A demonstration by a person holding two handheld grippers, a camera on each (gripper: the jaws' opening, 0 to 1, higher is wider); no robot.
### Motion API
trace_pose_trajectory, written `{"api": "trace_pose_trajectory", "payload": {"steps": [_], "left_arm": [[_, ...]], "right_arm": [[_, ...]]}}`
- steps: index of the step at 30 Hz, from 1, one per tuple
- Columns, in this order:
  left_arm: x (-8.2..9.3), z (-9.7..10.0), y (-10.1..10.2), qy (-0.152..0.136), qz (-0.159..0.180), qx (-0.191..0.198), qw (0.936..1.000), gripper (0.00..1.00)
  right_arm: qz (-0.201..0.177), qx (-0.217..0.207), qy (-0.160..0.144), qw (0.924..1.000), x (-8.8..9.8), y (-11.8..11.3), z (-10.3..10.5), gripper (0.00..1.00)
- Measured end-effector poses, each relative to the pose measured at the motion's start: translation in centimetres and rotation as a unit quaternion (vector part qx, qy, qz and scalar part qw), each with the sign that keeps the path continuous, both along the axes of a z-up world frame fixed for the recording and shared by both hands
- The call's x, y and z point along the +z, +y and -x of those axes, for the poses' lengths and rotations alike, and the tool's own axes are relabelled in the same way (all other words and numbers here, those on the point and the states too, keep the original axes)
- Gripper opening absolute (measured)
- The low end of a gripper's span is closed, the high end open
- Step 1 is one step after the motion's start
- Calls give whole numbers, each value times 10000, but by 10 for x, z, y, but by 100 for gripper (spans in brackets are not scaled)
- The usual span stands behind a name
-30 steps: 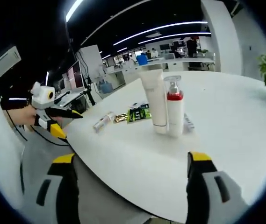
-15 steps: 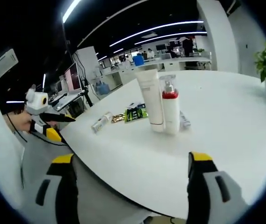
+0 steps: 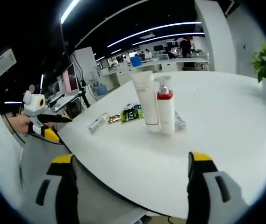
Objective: Arrange the skincare products in the storage area until every visible bottle or jar stands upright without overlapping.
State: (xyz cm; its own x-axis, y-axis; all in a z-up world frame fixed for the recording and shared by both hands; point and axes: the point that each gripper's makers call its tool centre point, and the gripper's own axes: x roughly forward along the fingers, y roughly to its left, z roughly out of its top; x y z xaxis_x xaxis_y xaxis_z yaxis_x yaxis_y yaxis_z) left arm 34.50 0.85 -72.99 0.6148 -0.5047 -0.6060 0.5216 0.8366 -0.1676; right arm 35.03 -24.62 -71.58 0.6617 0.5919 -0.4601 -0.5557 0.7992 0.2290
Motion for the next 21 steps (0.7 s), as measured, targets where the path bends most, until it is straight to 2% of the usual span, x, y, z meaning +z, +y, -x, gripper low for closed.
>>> {"api": "trace_pose_trajectory", "payload": {"steps": [6,13,21], "left_arm": [[1,-1,1,18,64,50,10000,97],[-1,1,0,22,-18,10,10000,97],[1,4,-4,40,-25,-10,10000,97]], "right_arm": [[20,-62,20,10000,-1,-3,-3,99],[126,-75,40,9999,-4,-8,-8,98],[256,-182,85,9995,-8,-21,-22,96]]}}
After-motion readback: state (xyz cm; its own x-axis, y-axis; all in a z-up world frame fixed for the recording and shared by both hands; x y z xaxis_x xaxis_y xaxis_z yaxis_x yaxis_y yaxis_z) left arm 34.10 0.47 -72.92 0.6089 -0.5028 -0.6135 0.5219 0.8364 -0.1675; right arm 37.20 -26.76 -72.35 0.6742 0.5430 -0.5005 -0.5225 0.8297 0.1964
